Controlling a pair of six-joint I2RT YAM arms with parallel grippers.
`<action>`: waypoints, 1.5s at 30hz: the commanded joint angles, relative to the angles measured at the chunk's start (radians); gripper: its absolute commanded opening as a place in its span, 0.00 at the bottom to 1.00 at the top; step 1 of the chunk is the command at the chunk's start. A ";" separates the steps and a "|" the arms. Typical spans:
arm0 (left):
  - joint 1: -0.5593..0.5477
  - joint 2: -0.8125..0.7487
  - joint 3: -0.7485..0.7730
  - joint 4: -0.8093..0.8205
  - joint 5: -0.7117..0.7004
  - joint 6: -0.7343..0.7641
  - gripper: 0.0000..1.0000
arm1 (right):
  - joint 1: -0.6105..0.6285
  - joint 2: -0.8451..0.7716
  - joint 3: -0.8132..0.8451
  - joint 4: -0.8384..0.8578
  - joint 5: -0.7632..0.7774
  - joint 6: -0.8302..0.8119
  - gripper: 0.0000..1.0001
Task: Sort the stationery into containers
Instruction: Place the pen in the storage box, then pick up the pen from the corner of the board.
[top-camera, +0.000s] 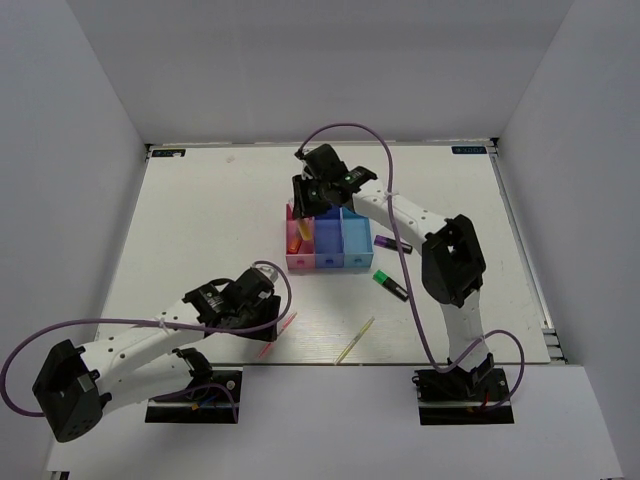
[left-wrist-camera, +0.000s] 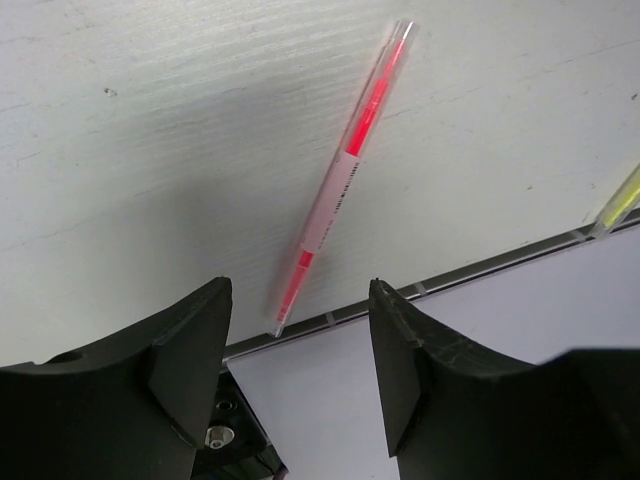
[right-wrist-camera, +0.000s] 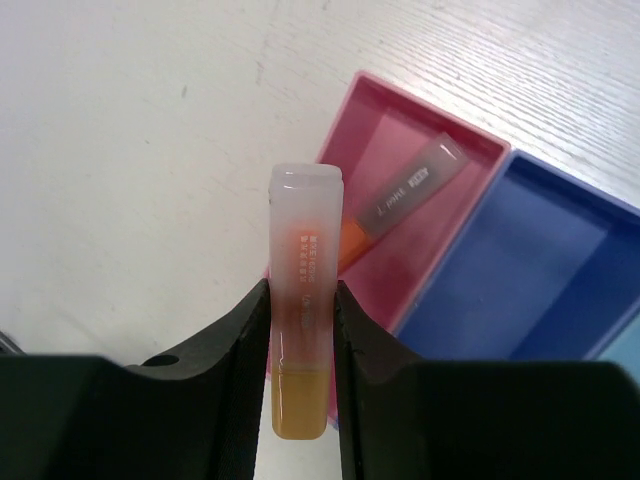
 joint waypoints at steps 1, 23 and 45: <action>-0.004 -0.009 -0.018 0.034 -0.017 -0.015 0.68 | -0.004 0.011 0.055 0.068 -0.038 0.080 0.01; -0.039 0.136 -0.007 0.121 -0.028 0.020 0.67 | -0.050 -0.200 -0.113 0.043 -0.078 -0.196 0.08; -0.162 0.436 0.040 0.118 -0.212 -0.017 0.04 | -0.247 -0.875 -0.962 -0.088 -0.278 -0.621 0.49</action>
